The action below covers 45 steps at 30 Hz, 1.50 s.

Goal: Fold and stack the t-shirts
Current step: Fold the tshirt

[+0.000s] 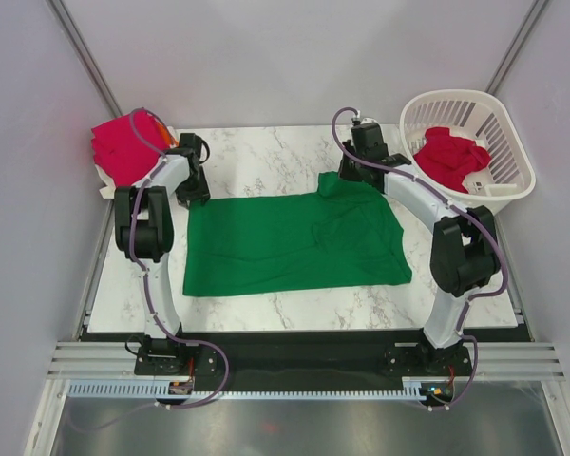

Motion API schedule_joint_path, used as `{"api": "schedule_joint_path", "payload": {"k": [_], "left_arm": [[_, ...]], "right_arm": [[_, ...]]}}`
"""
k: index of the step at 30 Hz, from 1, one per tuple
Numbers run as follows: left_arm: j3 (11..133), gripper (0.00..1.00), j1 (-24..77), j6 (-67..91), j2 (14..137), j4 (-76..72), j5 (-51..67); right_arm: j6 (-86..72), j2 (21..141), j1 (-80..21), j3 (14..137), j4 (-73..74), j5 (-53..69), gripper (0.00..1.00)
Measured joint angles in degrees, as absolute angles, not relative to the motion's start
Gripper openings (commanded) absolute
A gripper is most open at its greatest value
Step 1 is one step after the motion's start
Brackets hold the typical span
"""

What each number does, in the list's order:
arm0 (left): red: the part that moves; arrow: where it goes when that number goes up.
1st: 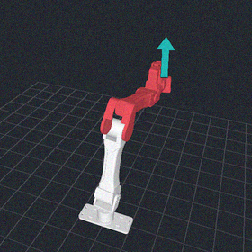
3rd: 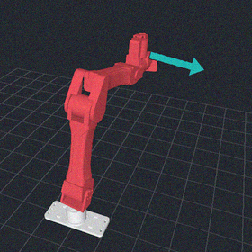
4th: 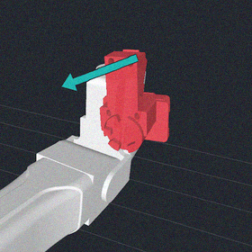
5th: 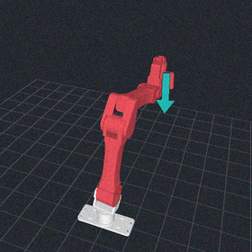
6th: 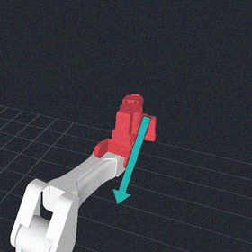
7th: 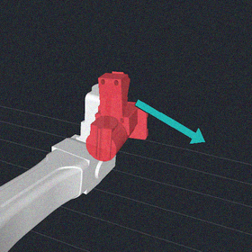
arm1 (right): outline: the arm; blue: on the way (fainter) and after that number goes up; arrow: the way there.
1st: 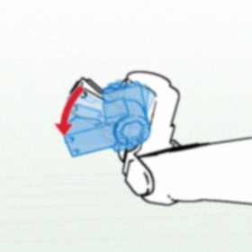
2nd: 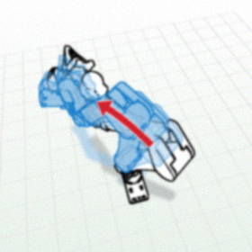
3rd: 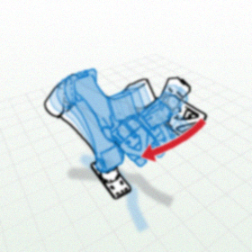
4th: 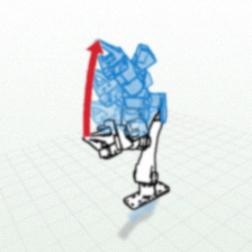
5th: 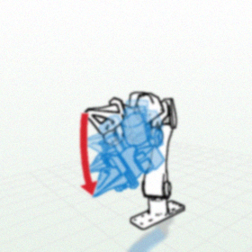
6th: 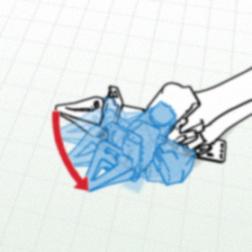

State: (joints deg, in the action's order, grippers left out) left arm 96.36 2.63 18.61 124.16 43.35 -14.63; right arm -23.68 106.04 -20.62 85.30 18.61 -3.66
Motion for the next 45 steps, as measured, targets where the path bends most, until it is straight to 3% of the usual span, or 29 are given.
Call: {"api": "schedule_joint_path", "payload": {"k": [2, 3, 7, 9, 18, 27, 36, 45], "left_arm": [[96.4, 0.45, 2.2, 18.6, 124.3, 42.7, -13.5], [96.4, 0.34, 2.0, 18.6, 124.4, 42.5, -12.9], [96.4, 0.09, 1.3, 18.5, 124.7, 41.1, -10.5], [96.4, 0.02, 1.2, 18.3, 124.8, 40.6, -9.9], [93.4, 0.02, 1.1, 18.3, 122.5, 39.2, -8.8], [90.7, 0.02, 4.4, 18.3, 113.5, 45.0, -13.4], [86.0, 0.02, 4.8, 18.3, 101.6, 47.0, -13.4], [72.9, 0.02, 5.1, 18.4, 92.2, 48.4, -12.8]], "right_arm": [[-23.7, 105.8, -20.6, 85.0, 18.4, -3.7, 0.00], [-23.7, 105.8, -20.6, 84.9, 18.3, -3.7, 0.00], [-23.7, 105.8, -20.6, 84.3, 17.9, -3.6, 0.00], [-23.7, 105.8, -20.6, 84.0, 17.6, -3.7, 0.00], [-23.5, 105.2, -20.7, 83.4, 17.4, -4.6, 0.00], [-23.6, 94.4, -20.8, 80.8, 17.8, -6.0, 0.00], [-23.2, 84.0, -21.3, 71.4, 18.8, -6.3, 0.00], [-22.7, 73.8, -22.4, 59.3, 21.8, -6.3, 0.00]]}}
